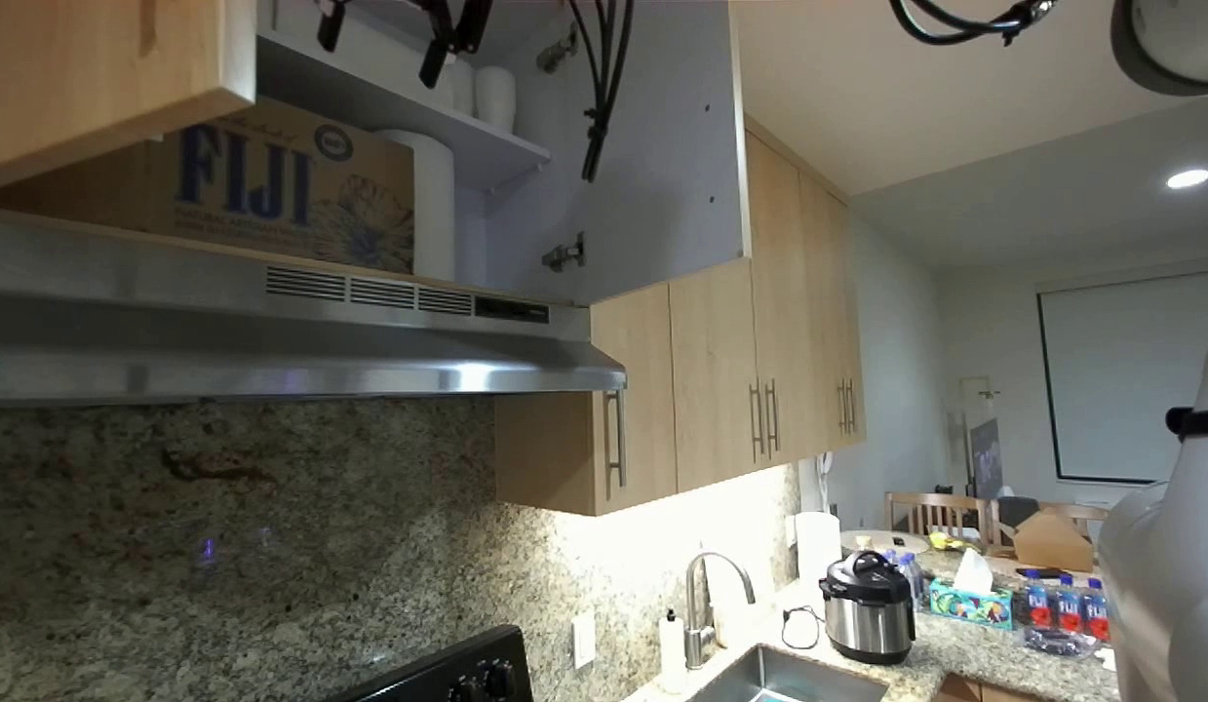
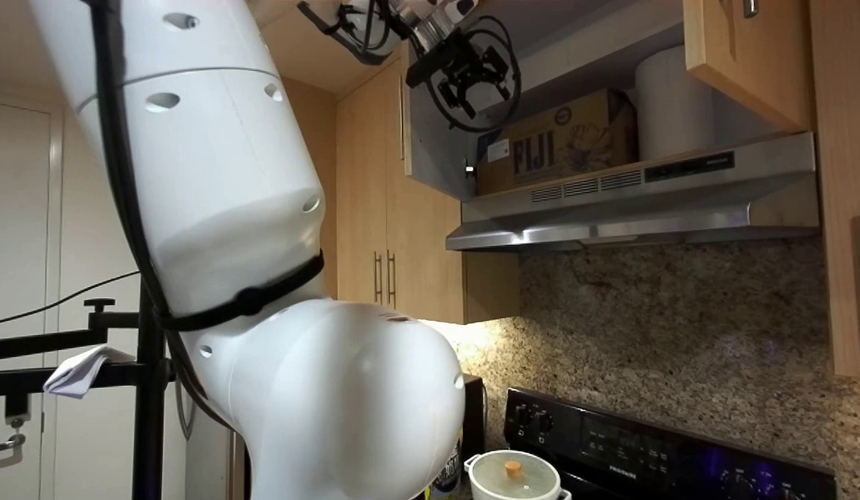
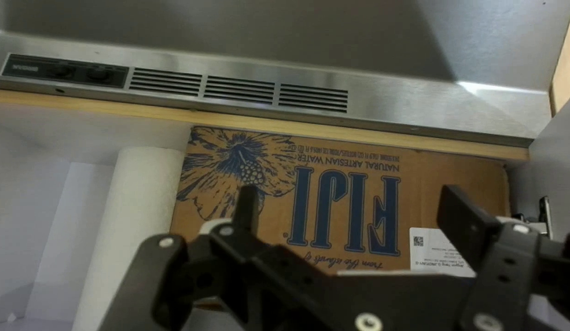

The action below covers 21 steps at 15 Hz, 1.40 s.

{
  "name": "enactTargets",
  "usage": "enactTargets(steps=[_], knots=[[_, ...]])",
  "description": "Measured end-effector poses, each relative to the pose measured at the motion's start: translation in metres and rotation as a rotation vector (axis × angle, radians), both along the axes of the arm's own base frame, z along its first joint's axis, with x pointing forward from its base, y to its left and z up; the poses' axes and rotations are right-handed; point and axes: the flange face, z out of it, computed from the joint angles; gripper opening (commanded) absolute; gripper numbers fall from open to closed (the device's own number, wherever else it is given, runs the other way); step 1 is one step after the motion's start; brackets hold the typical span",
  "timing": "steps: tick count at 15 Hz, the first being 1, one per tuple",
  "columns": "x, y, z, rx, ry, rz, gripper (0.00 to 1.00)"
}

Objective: Open the left door of the cabinet

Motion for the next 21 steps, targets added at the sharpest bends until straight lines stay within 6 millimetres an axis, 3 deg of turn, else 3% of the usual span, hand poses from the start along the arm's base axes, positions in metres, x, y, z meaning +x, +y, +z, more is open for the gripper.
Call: enactTargets(steps=[5, 21], knots=[[0.005, 0.031, -0.017, -0.03, 0.032, 0.059, 1.0], [-0.042, 0.124, -0.058, -0.176, 0.06, 0.209, 1.0]])
